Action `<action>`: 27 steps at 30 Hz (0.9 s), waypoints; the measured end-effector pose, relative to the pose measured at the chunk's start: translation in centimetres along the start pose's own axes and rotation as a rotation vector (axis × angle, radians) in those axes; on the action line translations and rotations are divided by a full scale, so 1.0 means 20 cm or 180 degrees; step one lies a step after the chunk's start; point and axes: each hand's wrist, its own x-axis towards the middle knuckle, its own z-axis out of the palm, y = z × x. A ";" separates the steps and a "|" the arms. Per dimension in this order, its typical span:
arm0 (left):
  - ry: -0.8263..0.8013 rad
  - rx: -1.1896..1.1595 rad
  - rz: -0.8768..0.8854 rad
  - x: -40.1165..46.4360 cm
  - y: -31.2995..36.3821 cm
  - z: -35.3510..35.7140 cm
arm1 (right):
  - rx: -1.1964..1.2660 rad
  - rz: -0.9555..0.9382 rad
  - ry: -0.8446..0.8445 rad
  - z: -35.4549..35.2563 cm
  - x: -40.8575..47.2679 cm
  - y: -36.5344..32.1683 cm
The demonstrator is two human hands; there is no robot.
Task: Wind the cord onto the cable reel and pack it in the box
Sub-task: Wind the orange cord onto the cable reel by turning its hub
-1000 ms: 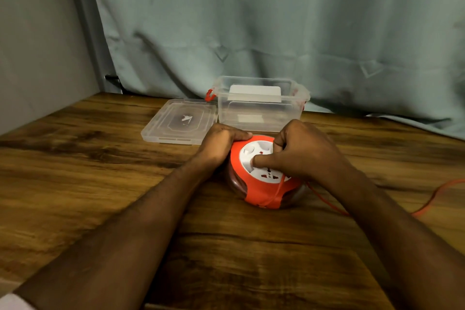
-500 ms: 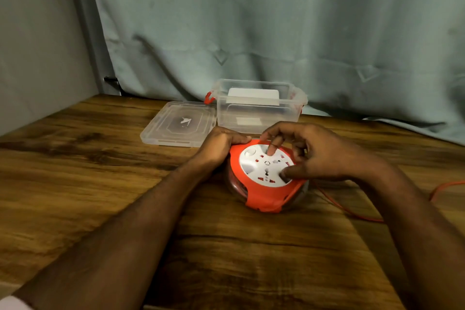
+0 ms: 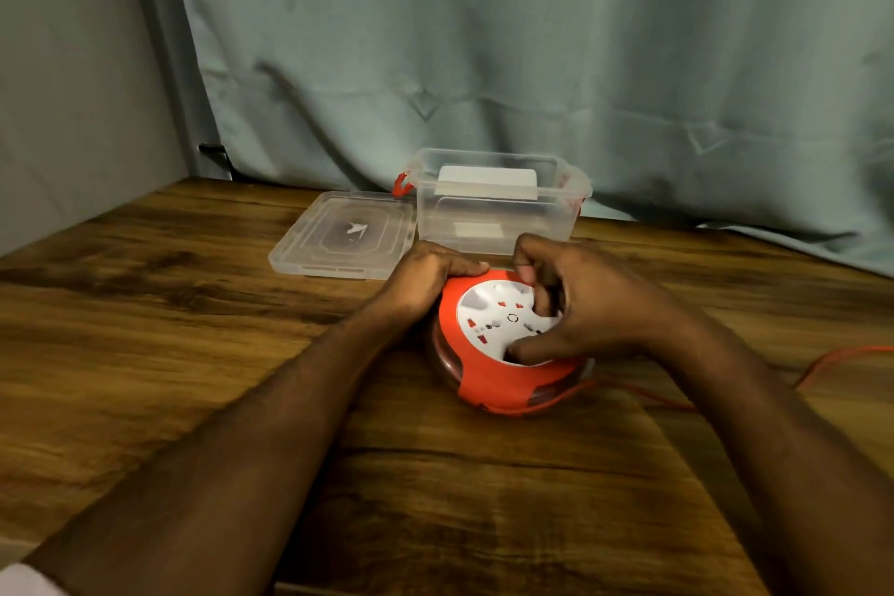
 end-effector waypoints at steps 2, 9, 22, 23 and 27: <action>0.0041 0.0002 0.0009 0.00 0.00 0.00 | -0.0079 0.0114 0.0072 0.01 0.01 -0.01; -0.0002 -0.0053 -0.0048 0.01 0.00 0.01 | -0.0372 0.0301 0.0207 0.05 0.03 -0.05; -0.0282 0.0155 0.0015 0.01 -0.02 -0.02 | 0.0267 -0.0365 -0.0041 -0.02 0.00 0.03; -0.0308 0.0169 0.0055 0.01 -0.02 -0.02 | 0.0222 -0.0365 -0.0138 -0.03 0.01 0.05; -0.0348 0.0301 0.0145 0.01 -0.02 -0.02 | 0.0154 -0.0376 -0.0244 -0.03 0.02 0.08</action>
